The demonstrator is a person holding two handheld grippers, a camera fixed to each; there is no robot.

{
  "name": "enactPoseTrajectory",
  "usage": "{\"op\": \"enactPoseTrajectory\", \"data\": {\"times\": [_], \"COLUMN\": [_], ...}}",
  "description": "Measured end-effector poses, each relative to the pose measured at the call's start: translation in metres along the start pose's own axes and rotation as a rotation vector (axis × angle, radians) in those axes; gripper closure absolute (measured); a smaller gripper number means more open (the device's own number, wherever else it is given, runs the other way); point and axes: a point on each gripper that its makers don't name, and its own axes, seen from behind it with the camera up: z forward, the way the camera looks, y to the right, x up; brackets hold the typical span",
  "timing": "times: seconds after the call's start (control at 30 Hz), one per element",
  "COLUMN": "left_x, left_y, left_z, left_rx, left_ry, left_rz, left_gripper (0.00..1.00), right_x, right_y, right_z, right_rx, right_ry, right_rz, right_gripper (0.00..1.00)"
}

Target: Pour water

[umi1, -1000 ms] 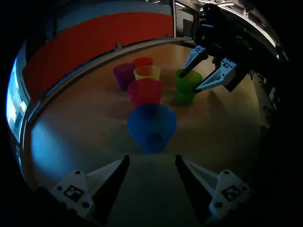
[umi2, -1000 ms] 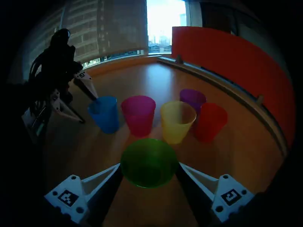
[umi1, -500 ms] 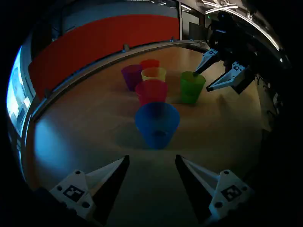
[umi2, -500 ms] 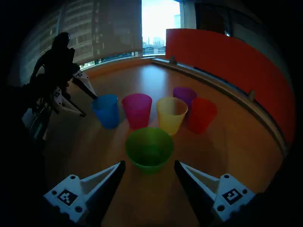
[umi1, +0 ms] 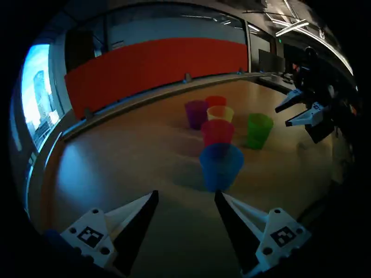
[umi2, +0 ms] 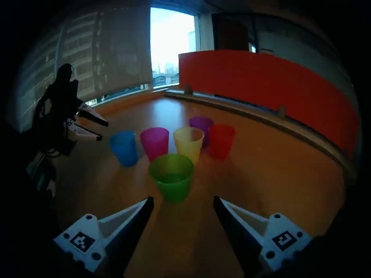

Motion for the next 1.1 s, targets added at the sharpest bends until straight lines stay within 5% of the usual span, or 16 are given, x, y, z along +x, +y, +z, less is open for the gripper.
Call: {"op": "enactPoseTrajectory", "data": {"times": [0.4,0.7,1.1], "left_x": [0.023,0.035,0.063], "left_y": [-0.035,-0.043,-0.047], "left_z": [-0.028,-0.045,-0.052], "left_rx": [0.185,0.273,0.351], "left_ry": [0.183,0.315,0.442], "left_rz": [-0.09,-0.179,-0.215], "left_gripper": [0.1,0.1,0.1], "right_x": [0.013,0.028,0.048], "right_y": [0.017,0.043,0.086], "right_z": [-0.048,-0.076,-0.119], "right_rx": [-0.167,-0.34,-0.581], "right_ry": [0.132,0.284,0.469], "right_rz": [0.018,0.084,0.139], "right_gripper": [0.0,0.0,0.0]}}
